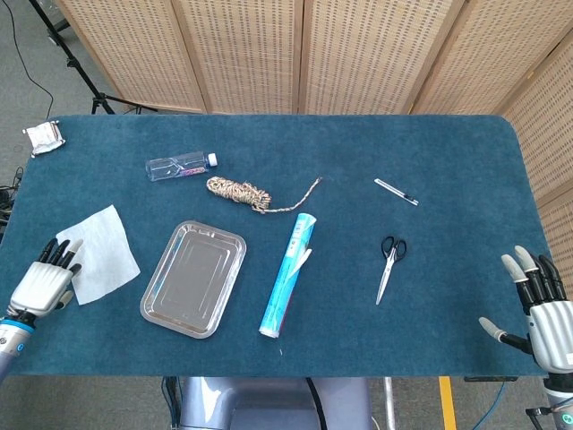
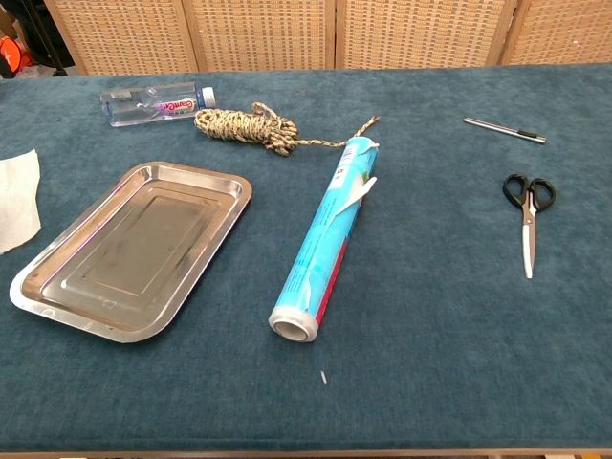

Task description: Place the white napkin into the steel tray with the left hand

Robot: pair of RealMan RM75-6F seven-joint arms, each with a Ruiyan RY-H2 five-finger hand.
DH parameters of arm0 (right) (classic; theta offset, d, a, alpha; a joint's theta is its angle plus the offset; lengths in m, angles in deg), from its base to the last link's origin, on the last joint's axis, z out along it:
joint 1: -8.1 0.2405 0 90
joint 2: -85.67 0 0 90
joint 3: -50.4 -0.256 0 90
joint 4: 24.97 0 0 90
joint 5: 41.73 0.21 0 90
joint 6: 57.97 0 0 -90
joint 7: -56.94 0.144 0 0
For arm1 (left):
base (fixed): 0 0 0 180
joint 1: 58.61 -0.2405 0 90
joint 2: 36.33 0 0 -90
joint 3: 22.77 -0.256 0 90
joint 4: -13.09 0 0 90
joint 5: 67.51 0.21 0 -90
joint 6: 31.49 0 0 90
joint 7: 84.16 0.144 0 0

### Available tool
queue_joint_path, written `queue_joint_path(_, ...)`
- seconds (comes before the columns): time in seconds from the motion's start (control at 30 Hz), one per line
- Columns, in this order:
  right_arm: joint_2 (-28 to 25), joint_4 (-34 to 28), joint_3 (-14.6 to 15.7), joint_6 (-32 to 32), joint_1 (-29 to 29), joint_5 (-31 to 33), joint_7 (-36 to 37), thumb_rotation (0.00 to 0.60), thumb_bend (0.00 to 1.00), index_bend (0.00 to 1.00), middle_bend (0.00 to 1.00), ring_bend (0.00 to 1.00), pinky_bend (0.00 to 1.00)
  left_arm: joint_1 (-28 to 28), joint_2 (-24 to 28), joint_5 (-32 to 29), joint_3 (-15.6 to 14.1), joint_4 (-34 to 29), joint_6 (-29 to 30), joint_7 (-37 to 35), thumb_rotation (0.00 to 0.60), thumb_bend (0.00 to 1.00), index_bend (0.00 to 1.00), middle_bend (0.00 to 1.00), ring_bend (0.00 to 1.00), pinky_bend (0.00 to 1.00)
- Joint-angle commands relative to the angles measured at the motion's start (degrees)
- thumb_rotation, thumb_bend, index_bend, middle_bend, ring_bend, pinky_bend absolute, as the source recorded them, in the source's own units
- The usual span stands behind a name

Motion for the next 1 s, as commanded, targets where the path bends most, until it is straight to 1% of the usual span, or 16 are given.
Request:
queue_joint_path(0.03, -0.02, 0.01, -0.05, -0.05, -0.02, 0.06, 0.09, 0.6, 0.0, 0.0, 0.0, 0.0, 0.0, 0.04, -0.22, -0.07, 0.04, 0.16, -0.02, 0.09, 0.558, 0.29, 0.45, 0.0, 0.0, 0.0)
queue_joint_path(0.27, -0.03, 0.08, -0.03, -0.04, -0.02, 0.03, 0.18, 0.6, 0.0, 0.0, 0.0, 0.0, 0.0, 0.07, -0.99, -0.32, 0.3, 0.73, 0.21, 0.69, 0.585, 0.29, 0.46, 0.0, 0.0, 0.0)
queue_joint_path(0.43, -0.06, 0.06, -0.04, -0.21, -0.09, -0.02, 0.26, 0.6, 0.0, 0.0, 0.0, 0.0, 0.0, -0.01, -2.48, -0.63, 0.74, 1.86, 0.8, 1.72, 0.599, 0.29, 0.45, 0.0, 0.0, 0.0)
queue_joint_path(0.87, -0.09, 0.04, 0.0, -0.39, -0.15, -0.2, 0.24, 0.6, 0.0, 0.0, 0.0, 0.0, 0.0, -0.08, -4.8, -0.82, 0.85, 4.36, 1.06, 0.77, 0.6, 0.3, 0.45, 0.0, 0.0, 0.0)
queue_joint_path(1.0, -0.08, 0.01, 0.04, -0.29, -0.12, -0.24, 0.11, 0.6, 0.0, 0.0, 0.0, 0.0, 0.0, -0.16, -5.22, -0.74, 0.98, 4.8, 1.8, 0.37, 0.6, 0.32, 0.49, 0.0, 0.0, 0.0)
